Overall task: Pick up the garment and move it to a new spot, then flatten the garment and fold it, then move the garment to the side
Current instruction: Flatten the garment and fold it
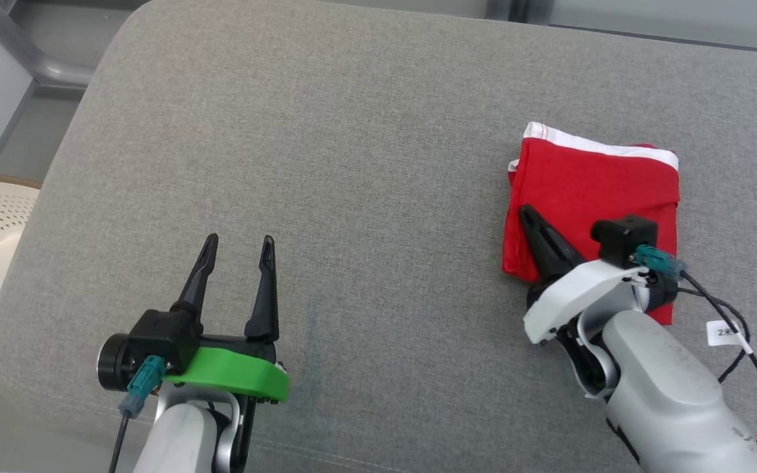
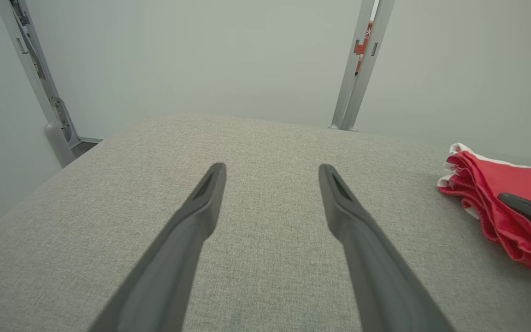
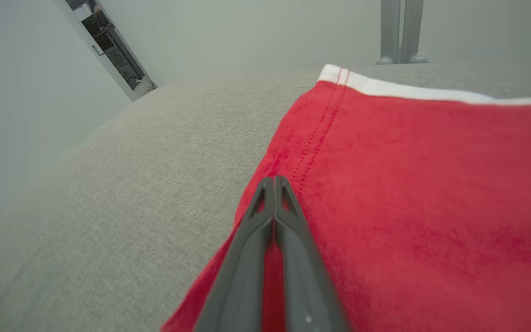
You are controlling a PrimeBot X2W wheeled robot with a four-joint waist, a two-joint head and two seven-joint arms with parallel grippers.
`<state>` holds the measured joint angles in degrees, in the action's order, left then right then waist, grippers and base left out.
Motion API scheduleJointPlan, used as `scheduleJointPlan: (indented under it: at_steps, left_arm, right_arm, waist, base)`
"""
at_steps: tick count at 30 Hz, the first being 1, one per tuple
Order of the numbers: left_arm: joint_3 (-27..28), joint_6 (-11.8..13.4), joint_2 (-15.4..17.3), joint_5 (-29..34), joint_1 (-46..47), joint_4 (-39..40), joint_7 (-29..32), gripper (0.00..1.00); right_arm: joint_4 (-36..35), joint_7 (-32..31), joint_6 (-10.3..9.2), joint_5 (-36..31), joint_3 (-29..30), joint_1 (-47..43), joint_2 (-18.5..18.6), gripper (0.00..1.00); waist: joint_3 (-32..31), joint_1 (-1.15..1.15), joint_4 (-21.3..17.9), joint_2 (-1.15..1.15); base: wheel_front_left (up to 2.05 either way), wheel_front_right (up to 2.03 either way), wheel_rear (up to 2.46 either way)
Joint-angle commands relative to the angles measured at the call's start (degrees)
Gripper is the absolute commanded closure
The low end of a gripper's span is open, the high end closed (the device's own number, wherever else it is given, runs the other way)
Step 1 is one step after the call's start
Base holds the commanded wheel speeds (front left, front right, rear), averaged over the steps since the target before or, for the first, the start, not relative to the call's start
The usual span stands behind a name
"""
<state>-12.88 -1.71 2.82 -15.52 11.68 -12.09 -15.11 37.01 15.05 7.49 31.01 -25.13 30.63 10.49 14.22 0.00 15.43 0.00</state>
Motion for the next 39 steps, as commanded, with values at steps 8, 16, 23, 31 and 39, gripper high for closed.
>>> scheduleJointPlan:
  at_steps: [8,16,23,31,39]
  left_arm:
    - [0.3,0.6,0.2,0.1,1.1,-0.2,0.0,0.0]
    - [3.2,-0.6,0.2,2.4,-0.3,-0.8,0.0,0.0]
    - [6.1,-1.4,0.2,4.0,-2.0,-1.3,0.0,0.0]
    - [8.5,-1.9,0.2,5.0,-3.8,-1.7,0.0,0.0]
    - [10.3,-1.1,0.2,6.8,-5.4,-1.5,0.0,0.0]
  right_arm:
    - [-4.0,0.2,-0.01,-0.7,-2.5,-1.2,-1.2,1.0]
    - [-11.7,0.2,-0.01,-3.4,4.6,-4.9,1.9,1.0]
    - [-16.6,0.2,-0.01,-5.5,12.4,-10.8,4.3,0.56]
    - [-21.0,0.2,-0.01,-7.1,16.7,-17.5,5.1,0.0]
    - [-25.3,0.2,-0.01,-8.3,19.5,-22.8,3.4,0.0]
  waist:
    - [-0.2,0.0,-2.6,0.0]
    - [-2.7,0.0,-7.8,0.0]
    - [-5.0,0.0,-12.4,0.0]
    - [-7.0,0.0,-15.8,0.0]
    - [-8.5,0.0,-16.6,0.0]
  base:
    - [0.0,0.0,0.0]
    - [0.0,0.0,0.0]
    - [0.0,0.0,0.0]
    - [0.0,0.0,0.0]
    - [0.0,0.0,0.0]
